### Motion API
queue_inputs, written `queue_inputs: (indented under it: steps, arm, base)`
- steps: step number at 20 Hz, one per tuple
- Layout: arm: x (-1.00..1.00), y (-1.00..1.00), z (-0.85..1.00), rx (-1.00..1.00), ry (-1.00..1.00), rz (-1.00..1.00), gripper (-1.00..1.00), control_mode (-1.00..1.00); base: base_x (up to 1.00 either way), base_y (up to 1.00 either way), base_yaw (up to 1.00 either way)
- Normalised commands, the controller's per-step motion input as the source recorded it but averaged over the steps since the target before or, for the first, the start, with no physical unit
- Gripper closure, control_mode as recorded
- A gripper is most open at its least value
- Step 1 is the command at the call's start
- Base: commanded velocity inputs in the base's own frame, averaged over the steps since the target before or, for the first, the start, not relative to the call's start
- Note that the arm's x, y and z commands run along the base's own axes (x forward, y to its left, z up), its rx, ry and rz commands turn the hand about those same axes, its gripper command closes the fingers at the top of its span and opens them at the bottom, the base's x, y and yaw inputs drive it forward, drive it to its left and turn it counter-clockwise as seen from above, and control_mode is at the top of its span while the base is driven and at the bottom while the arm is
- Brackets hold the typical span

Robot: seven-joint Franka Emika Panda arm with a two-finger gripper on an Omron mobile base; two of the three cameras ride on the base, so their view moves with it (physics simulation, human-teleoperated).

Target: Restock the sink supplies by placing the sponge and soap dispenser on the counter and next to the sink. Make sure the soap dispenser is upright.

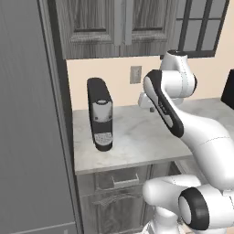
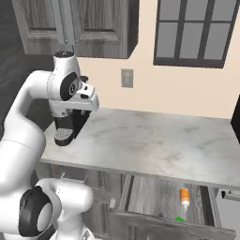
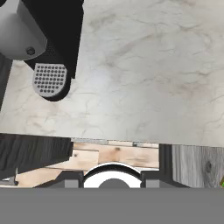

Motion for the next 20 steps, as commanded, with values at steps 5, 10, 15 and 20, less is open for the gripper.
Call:
queue_inputs:
  steps: [5,10,15,20]
  arm:
    - [0.00,0.00,0.00,0.00,0.00,0.00,-1.00,1.00]
    - [0.00,0.00,0.00,0.00,0.00,0.00,-1.00,1.00]
    - [0.00,0.00,0.00,0.00,0.00,0.00,-1.00,1.00]
    - [0.00,0.00,0.00,0.00,0.00,0.00,-1.00,1.00]
  base:
    - [-0.09,0.00,-0.06]
    - [-0.06,0.00,-0.36]
    - [0.03,0.18,-0.41]
    - [0.15,0.62,-0.35]
